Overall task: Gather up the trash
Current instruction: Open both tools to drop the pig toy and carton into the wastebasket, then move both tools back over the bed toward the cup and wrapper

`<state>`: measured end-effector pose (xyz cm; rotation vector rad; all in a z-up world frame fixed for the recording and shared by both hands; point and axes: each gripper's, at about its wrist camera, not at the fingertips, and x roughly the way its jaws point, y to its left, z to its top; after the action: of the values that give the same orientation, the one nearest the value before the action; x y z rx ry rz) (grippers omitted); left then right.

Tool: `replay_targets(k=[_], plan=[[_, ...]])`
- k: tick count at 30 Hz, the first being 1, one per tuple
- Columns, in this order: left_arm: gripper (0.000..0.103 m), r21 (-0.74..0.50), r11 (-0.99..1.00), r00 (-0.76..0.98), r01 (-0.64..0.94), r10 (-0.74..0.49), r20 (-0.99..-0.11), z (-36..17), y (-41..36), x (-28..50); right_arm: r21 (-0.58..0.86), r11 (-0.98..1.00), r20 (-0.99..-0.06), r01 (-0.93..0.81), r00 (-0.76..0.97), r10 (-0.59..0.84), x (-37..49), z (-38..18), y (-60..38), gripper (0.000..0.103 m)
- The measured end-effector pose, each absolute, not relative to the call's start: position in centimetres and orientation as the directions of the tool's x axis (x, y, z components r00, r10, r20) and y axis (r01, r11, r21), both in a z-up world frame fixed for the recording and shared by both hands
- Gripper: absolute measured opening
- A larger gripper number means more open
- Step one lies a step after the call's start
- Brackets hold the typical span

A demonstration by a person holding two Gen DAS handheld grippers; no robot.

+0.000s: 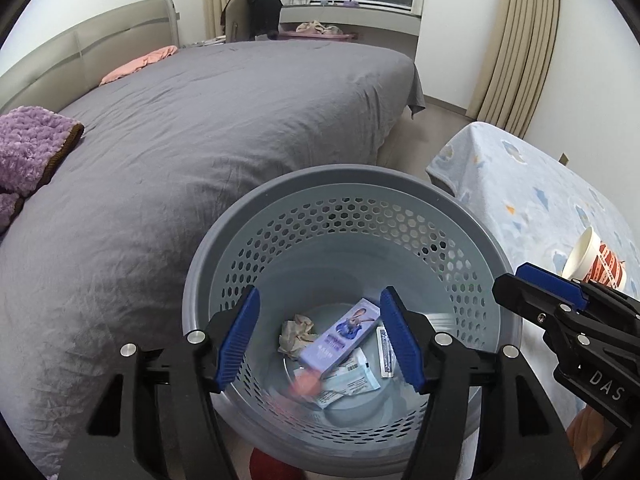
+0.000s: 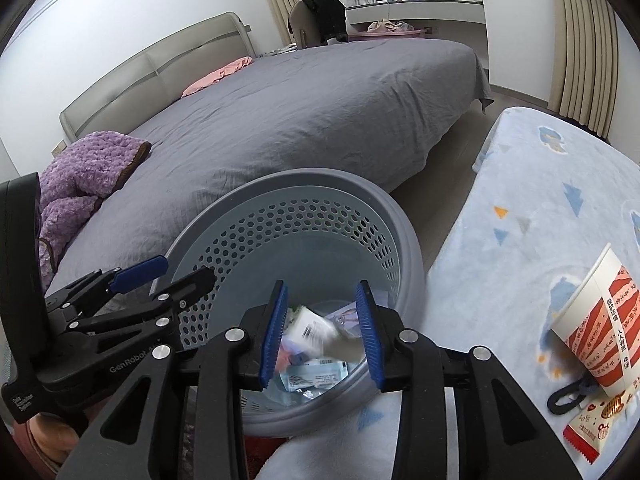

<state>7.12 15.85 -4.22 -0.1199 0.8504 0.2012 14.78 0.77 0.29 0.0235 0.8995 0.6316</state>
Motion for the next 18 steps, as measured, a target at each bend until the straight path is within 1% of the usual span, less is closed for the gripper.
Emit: replay_targets(k=[2, 5, 12, 16, 18], plan=[[0.062, -0.026, 0.974, 0.64, -0.227, 0.129, -0.757, -4.25, 15.95, 7.12, 0.277, 0.82, -0.722, -0.501, 0.455, 0.521, 14.71, 0.31, 0.73, 0.034], [0.066, -0.029, 0.972, 0.64, -0.233, 0.131, -0.757, -4.21, 16.07, 7.05, 0.274, 0.822, -0.724, -0.5, 0.455, 0.518, 14.62, 0.3, 0.76, 0.034], [0.069, -0.033, 0.968, 0.642, -0.248, 0.139, -0.754, -4.15, 16.38, 6.91, 0.267, 0.826, -0.726, -0.497, 0.459, 0.511, 14.47, 0.25, 0.82, 0.034], [0.075, -0.035, 0.967, 0.644, -0.252, 0.141, -0.752, -4.01, 16.47, 6.91, 0.262, 0.828, -0.727, -0.495, 0.463, 0.507, 14.55, 0.26, 0.76, 0.034], [0.075, -0.036, 0.967, 0.645, -0.252, 0.14, -0.751, -3.92, 16.53, 6.84, 0.26, 0.83, -0.728, -0.493, 0.465, 0.504, 14.54, 0.26, 0.72, 0.034]])
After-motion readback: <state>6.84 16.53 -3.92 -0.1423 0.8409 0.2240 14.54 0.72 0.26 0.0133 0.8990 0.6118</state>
